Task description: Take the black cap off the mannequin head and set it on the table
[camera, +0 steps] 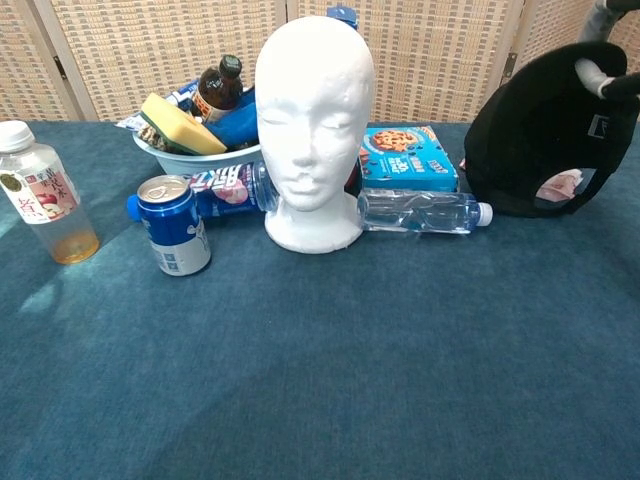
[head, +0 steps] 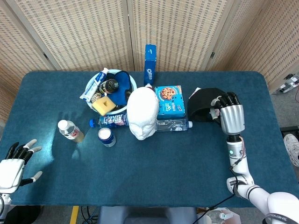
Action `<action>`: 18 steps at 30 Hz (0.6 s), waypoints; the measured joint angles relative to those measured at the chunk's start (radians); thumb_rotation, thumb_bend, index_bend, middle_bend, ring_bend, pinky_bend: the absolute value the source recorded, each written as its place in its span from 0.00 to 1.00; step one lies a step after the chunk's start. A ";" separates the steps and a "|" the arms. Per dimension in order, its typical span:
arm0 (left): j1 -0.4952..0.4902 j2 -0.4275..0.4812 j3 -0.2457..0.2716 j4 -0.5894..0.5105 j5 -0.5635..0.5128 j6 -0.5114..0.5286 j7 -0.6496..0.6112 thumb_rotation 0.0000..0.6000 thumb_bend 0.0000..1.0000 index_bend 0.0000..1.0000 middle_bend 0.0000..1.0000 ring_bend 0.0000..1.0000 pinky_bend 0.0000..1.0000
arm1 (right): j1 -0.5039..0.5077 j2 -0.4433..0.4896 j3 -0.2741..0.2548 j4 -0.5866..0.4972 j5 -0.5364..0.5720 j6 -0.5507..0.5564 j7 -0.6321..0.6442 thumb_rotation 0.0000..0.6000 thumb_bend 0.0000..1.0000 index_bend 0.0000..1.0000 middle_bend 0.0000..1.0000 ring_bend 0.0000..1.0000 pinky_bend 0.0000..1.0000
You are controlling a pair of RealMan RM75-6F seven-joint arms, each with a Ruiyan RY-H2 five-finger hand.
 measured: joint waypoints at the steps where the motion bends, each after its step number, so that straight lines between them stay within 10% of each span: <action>1: 0.000 -0.001 0.000 0.001 -0.002 -0.001 0.000 1.00 0.17 0.25 0.11 0.13 0.02 | -0.007 -0.008 -0.005 0.013 -0.001 -0.001 0.009 1.00 0.52 0.88 0.53 0.34 0.28; 11: -0.006 -0.007 0.002 0.004 -0.008 -0.015 0.001 1.00 0.17 0.25 0.11 0.13 0.02 | -0.093 -0.054 -0.082 0.095 -0.026 -0.042 0.064 1.00 0.52 0.88 0.51 0.34 0.28; 18: -0.008 -0.010 0.002 0.006 -0.010 -0.018 0.001 1.00 0.17 0.25 0.11 0.13 0.02 | -0.108 -0.046 -0.084 0.060 0.005 -0.161 0.033 1.00 0.34 0.64 0.36 0.21 0.19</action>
